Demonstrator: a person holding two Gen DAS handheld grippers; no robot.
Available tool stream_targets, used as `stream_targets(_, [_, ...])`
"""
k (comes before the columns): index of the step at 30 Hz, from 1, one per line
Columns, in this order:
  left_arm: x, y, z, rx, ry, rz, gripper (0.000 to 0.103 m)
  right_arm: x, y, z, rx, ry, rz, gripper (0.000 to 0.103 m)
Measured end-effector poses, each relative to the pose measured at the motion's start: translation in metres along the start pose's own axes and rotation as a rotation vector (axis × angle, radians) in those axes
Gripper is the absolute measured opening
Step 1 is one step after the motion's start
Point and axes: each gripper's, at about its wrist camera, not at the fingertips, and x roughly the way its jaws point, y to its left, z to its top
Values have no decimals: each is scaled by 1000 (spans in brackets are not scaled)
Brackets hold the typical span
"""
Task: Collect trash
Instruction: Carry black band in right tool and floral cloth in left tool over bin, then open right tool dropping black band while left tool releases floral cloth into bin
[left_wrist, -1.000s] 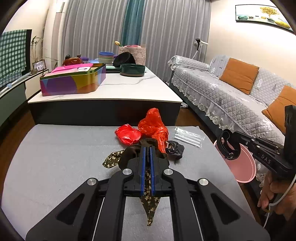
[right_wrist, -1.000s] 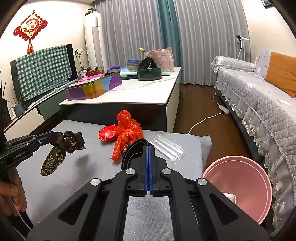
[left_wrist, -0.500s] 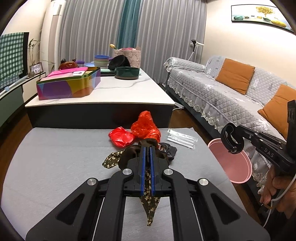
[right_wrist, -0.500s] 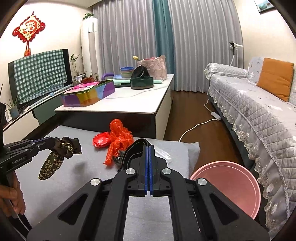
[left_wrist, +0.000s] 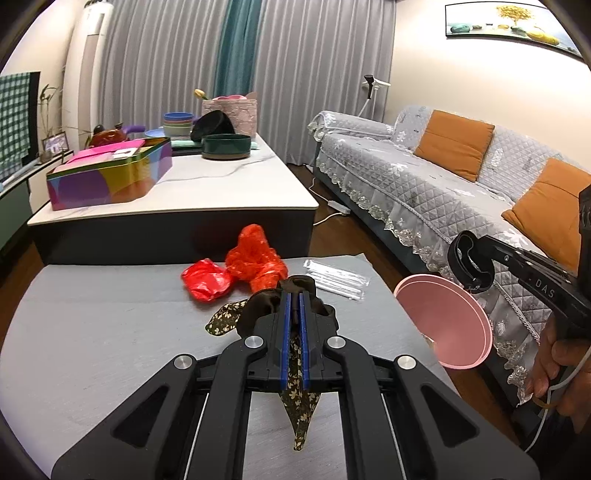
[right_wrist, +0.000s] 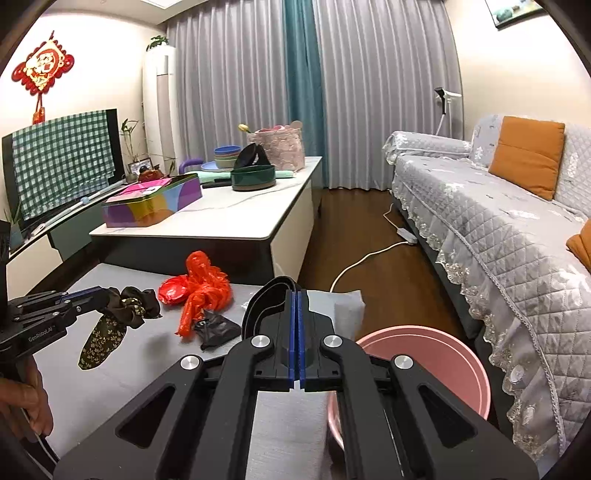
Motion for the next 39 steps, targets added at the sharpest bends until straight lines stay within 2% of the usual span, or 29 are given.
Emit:
stream_targets(20, [29,-53,14,43,15,-77,5,-26,-69,9,47,-29,-132,1])
stream_targets(29, [46,-91,23,79,23,-134,5,-29,-99,13,106,-33,-163,1])
stream_targets(39, [73,-142,28,113,41,-215,5,-17,-133,9,163,18,-199,2])
